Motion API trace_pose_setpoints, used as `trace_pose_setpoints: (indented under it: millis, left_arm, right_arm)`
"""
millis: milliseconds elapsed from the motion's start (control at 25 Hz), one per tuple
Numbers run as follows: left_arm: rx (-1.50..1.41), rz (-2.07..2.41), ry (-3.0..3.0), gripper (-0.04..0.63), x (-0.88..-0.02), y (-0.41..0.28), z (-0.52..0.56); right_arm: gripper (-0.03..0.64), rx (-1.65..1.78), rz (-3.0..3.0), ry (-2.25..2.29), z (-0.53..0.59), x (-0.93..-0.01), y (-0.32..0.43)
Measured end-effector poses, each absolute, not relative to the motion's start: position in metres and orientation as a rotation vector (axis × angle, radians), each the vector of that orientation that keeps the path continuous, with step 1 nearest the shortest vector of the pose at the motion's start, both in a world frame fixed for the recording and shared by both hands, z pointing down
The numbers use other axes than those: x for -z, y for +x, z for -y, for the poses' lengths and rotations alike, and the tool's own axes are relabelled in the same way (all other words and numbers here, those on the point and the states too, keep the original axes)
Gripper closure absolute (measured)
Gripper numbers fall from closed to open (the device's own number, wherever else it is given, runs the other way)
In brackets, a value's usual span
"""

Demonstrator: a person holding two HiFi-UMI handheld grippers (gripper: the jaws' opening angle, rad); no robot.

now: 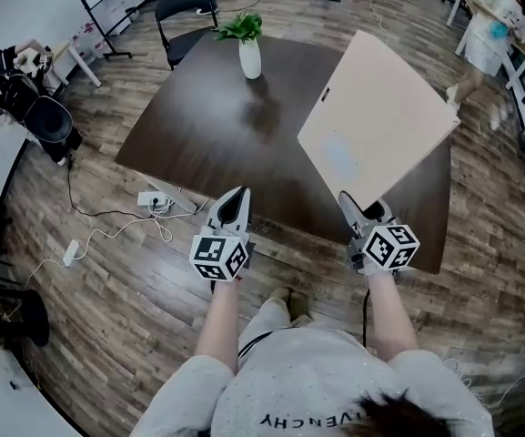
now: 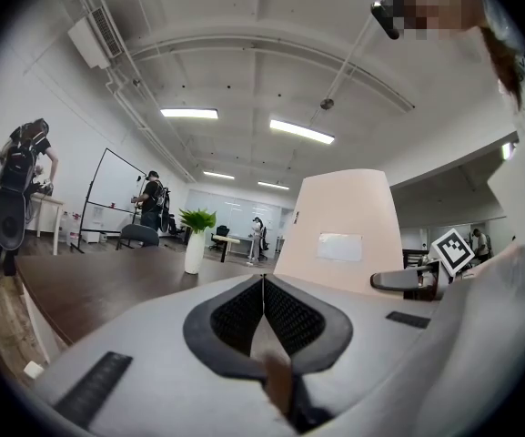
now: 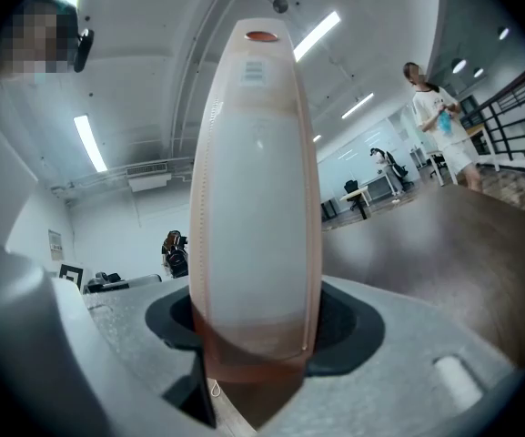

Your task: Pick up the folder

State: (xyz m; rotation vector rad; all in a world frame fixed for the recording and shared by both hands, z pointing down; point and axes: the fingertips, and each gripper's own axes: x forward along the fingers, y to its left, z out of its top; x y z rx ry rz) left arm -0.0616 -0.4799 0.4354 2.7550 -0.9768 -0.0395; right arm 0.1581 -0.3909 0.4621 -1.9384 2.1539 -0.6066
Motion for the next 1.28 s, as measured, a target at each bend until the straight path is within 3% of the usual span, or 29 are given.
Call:
trace_pose_setpoints:
  millis: [1280]
  left_arm:
    - [0.117,0.95,2.789,0.595,-0.394,-0.07,0.513]
  right_arm:
    - [0.351,0.423,-2.132,-2.052,0.404,-0.42,0.16]
